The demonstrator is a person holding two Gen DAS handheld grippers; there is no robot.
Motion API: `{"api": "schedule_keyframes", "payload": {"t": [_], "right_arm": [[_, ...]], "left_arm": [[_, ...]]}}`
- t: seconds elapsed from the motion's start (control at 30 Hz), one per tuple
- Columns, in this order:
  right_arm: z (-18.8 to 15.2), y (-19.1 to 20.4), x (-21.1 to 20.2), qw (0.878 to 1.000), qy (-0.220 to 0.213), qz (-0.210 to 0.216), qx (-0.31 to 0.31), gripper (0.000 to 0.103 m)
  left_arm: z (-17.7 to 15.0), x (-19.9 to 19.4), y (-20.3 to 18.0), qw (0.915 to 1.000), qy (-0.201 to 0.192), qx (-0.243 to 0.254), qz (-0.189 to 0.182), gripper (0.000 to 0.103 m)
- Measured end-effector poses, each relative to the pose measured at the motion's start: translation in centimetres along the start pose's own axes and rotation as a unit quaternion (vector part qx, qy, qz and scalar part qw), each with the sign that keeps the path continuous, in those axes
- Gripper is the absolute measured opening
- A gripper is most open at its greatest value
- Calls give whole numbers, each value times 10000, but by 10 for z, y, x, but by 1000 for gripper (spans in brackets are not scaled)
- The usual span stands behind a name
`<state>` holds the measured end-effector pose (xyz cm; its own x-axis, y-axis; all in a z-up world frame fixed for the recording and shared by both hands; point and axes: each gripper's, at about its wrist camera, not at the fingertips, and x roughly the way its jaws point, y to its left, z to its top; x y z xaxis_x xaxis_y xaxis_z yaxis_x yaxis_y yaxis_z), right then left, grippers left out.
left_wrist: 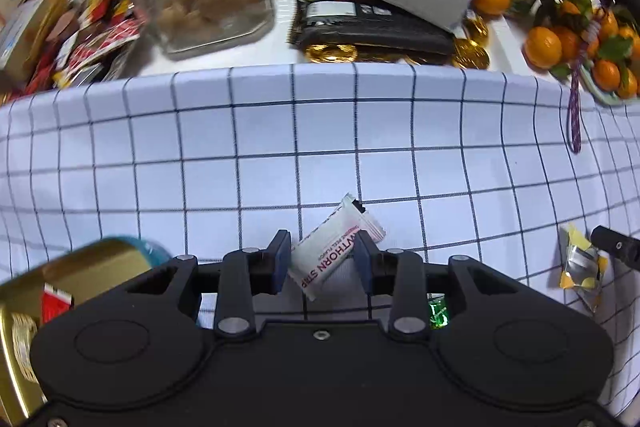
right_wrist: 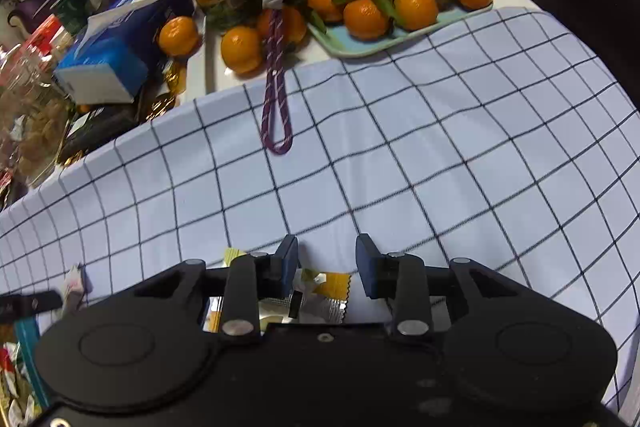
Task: Organize snacks
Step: 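Lower the left tool onto the white Hawthorn packet while right tool approaches silver-yellow packet, then grasp the white Hawthorn packet with the left tool while right tool grasps silver-yellow packet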
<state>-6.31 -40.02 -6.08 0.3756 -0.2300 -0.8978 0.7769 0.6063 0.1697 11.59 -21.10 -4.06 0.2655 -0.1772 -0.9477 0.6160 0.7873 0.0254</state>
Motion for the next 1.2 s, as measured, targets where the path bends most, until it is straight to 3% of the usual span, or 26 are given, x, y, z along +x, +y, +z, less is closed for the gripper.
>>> {"api": "schedule_keyframes", "payload": {"t": [0.17,0.3,0.47,0.6,0.67,0.77,1.0,1.2], "right_arm": [[-4,-3,-4,9997,175,163,77,35],[-8,-7,-7,9985,353,361,213,35],[-20,-14,-13,9952,563,686,418,36],[-25,-11,-24,9960,327,795,260,36],[-26,-8,-31,9945,42,1050,38,36],[-30,1,-36,9911,-171,1240,-447,51],[-47,21,-32,9794,-473,915,-1735,56],[-54,20,-23,9750,-591,660,-2038,56]], "left_arm": [[2,9,-5,9990,79,406,-183,46],[0,17,-6,9994,138,302,-59,45],[-3,15,-7,9986,289,203,-389,42],[-4,16,-10,9983,351,181,-428,42],[-3,16,-9,9982,375,106,-451,43],[0,17,-6,9979,414,-1,-507,42],[1,17,-1,9976,463,-186,-480,37],[4,18,5,9959,499,-397,-635,38]]}}
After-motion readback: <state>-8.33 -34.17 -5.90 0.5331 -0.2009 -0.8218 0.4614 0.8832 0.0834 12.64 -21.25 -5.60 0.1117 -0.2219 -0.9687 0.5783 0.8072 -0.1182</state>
